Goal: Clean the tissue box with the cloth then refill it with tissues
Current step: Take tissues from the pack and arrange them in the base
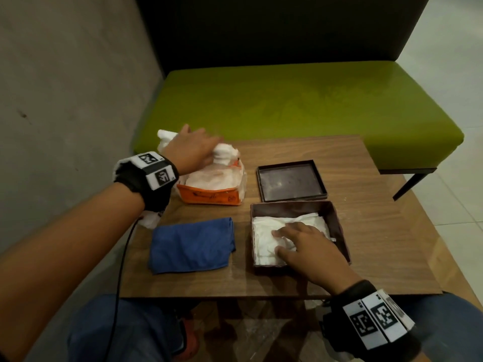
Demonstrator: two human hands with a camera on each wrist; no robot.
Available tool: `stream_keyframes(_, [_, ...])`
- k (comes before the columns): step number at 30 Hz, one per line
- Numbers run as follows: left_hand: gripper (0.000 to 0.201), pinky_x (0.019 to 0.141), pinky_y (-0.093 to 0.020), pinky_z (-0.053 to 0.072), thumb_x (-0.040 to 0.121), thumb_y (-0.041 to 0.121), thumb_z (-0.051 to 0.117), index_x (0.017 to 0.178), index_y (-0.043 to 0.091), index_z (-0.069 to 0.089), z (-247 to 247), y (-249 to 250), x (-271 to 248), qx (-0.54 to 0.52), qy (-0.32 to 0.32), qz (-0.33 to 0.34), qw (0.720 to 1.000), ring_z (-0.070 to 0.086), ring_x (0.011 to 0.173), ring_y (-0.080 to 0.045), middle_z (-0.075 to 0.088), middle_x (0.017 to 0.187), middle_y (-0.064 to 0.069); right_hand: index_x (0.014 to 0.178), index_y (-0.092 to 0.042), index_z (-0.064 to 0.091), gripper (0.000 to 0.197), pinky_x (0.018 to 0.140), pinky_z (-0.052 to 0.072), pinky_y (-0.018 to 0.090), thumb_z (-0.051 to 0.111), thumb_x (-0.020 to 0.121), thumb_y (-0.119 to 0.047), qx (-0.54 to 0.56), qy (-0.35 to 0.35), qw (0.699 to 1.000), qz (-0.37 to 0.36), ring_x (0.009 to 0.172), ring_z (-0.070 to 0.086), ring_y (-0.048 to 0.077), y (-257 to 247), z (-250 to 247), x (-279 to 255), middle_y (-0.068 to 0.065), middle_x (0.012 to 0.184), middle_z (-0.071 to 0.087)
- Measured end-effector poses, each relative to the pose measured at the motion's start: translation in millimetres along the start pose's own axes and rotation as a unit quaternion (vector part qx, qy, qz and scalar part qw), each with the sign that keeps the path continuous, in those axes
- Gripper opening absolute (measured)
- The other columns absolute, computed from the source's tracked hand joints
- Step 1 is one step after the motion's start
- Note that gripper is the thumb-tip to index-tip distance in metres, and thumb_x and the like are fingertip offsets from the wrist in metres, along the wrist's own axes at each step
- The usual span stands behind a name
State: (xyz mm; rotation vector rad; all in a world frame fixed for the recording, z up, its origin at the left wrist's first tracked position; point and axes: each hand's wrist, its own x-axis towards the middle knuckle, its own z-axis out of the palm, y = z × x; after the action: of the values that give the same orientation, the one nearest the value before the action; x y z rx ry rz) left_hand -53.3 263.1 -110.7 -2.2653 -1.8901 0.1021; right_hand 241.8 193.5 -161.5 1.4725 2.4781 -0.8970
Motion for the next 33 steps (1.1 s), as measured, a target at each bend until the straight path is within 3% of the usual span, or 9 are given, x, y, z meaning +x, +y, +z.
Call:
stream_keyframes(3, [0.034,0.079,-0.038,0.043,0.087,0.013,0.055,0.120,0.013,0.054,-10,-14,-11,-0.264,0.079,-0.171,0.946,0.058,0.095,-0.027,0.064,0.107,-0.012,0.138,-0.036,0.042,0.046,0.109,0.034,0.040,0.048,0.093,-0.044,-0.004,0.007,1.000,-0.001,0.132,0.038,0.019,-1,0,-1,-0.005,0.146,0.041])
stream_keyframes(7, [0.014,0.071,-0.027,0.052,0.090,0.010,0.051,0.098,0.015,0.062,-14,-5,-47,-0.639,0.116,-0.295,0.701,0.063,0.086,-0.017,0.069,0.093,-0.004,0.130,-0.036,0.036,0.045,0.102,0.042,0.043,0.055,0.090,-0.042,0.017,0.032,0.999,0.004,0.119,0.049,0.022,-3,1,0,-0.001,0.137,0.043])
stream_keyframes(11, [0.018,0.057,-0.021,0.052,0.088,0.009,0.043,0.082,0.017,0.057,-8,36,-90,-0.830,0.059,-0.334,0.443,0.058,0.070,-0.016,0.062,0.067,0.002,0.118,-0.031,0.048,0.027,0.100,0.040,0.040,0.049,0.093,-0.041,-0.054,0.049,0.997,-0.004,0.115,0.048,0.019,-5,0,-3,-0.002,0.129,0.046])
stream_keyframes(14, [0.027,0.050,-0.016,0.046,0.089,0.014,0.037,0.064,0.016,0.045,-10,73,-117,-0.862,0.070,-0.378,0.331,0.050,0.052,-0.013,0.051,0.051,0.002,0.110,-0.027,0.057,0.027,0.089,0.038,0.035,0.038,0.097,-0.042,-0.065,0.186,0.979,-0.060,0.110,0.049,0.018,-11,2,-10,-0.005,0.115,0.054])
stream_keyframes(17, [0.038,0.067,-0.030,0.050,0.091,0.038,0.041,0.081,0.010,0.064,-9,104,-135,-0.875,0.057,-0.380,0.294,0.066,0.068,-0.021,0.071,0.070,-0.006,0.104,-0.026,0.059,0.032,0.078,0.042,0.021,0.037,0.099,-0.048,0.198,0.270,0.936,-0.111,0.096,0.056,0.003,-29,-1,-23,-0.013,0.099,0.060])
stream_keyframes(21, [0.070,0.101,-0.049,0.044,0.074,0.054,0.070,0.129,0.013,0.054,-16,133,-142,-0.884,-0.003,-0.356,0.303,0.060,0.115,-0.033,0.064,0.123,-0.015,0.114,-0.026,0.056,0.033,0.075,0.046,0.012,0.047,0.093,-0.050,0.468,0.118,0.875,-0.029,0.095,0.060,-0.006,-54,-8,-32,-0.018,0.104,0.063])
stream_keyframes(26, [0.044,0.076,-0.032,0.058,0.085,0.026,0.061,0.126,0.012,0.052,-26,149,-145,-0.859,0.022,-0.324,0.395,0.069,0.099,-0.022,0.071,0.110,-0.008,0.124,-0.020,0.063,0.051,0.090,0.053,0.040,0.045,0.093,-0.056,0.697,-0.036,0.716,0.004,0.108,0.068,0.025,-54,-12,-43,0.009,0.116,0.071])
stream_keyframes(29, [0.050,0.087,-0.037,0.054,0.081,0.030,0.064,0.126,0.012,0.052,-32,156,-147,-0.868,0.024,-0.308,0.388,0.067,0.104,-0.023,0.069,0.114,-0.009,0.124,-0.015,0.063,0.055,0.086,0.057,0.039,0.046,0.091,-0.056,0.714,-0.043,0.699,0.007,0.107,0.068,0.028,-56,-14,-44,0.013,0.116,0.070])
stream_keyframes(33, [0.050,0.092,-0.042,0.052,0.076,0.032,0.069,0.122,0.017,0.056,-30,178,-146,-0.858,0.020,-0.300,0.415,0.067,0.103,-0.023,0.071,0.110,-0.007,0.119,-0.019,0.064,0.046,0.091,0.055,0.047,0.063,0.085,-0.050,0.660,0.025,0.751,0.027,0.095,0.072,0.025,-65,-4,-42,0.007,0.103,0.075])
